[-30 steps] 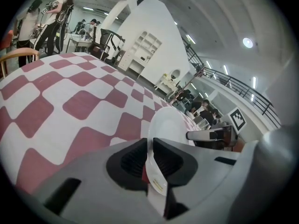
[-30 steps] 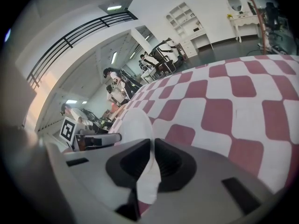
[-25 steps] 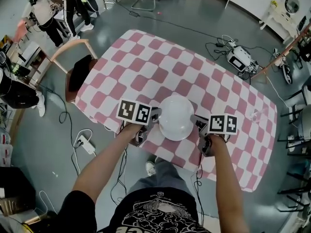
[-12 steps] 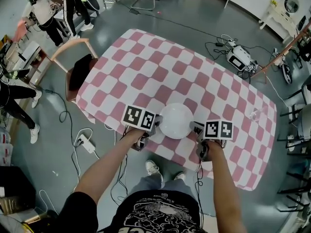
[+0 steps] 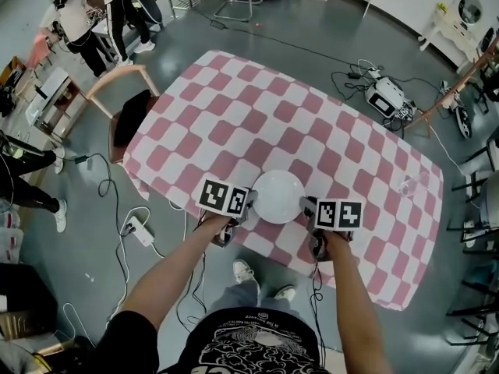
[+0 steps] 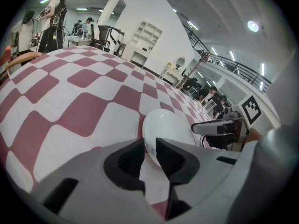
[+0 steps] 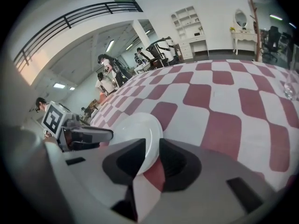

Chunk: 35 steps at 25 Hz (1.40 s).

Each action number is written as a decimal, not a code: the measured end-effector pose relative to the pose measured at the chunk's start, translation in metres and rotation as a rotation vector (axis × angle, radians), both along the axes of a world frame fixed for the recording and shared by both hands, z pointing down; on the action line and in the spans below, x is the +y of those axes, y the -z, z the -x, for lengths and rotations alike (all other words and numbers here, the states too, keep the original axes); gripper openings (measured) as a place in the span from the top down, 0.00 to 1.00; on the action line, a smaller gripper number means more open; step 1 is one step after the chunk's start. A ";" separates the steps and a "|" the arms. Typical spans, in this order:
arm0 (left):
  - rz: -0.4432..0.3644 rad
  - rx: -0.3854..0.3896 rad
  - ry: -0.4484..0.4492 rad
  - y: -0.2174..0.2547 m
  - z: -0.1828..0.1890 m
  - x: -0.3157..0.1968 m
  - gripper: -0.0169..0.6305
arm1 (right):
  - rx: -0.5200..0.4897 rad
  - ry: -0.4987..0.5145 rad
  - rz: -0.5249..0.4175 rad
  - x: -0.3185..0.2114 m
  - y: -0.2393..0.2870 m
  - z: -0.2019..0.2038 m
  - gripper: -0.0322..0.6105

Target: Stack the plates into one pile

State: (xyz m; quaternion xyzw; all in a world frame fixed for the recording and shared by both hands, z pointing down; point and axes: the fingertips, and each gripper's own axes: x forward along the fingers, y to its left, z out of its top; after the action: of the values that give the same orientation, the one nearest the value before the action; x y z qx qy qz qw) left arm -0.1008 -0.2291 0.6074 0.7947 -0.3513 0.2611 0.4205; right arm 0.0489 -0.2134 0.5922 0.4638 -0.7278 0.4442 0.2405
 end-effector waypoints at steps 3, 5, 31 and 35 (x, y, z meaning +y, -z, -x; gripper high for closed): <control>-0.044 -0.017 0.022 0.008 0.003 -0.003 0.81 | -0.017 -0.002 -0.046 -0.001 0.013 -0.003 0.79; -0.085 -0.017 0.041 0.019 0.004 -0.006 0.81 | -0.028 -0.006 -0.093 -0.002 0.026 -0.007 0.79; -0.703 -0.028 -0.032 0.234 -0.123 0.016 0.86 | 0.100 -0.078 -0.671 0.040 0.228 -0.127 0.90; -0.786 -0.067 -0.032 0.252 -0.136 0.024 0.92 | 0.141 -0.103 -0.731 0.050 0.246 -0.146 0.94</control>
State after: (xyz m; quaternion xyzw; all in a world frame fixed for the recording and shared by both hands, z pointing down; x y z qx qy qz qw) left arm 0.0351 -0.2048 0.3552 0.8917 -0.4253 0.1391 0.0685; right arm 0.1946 -0.1637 0.3466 0.5844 -0.7958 0.1336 0.0862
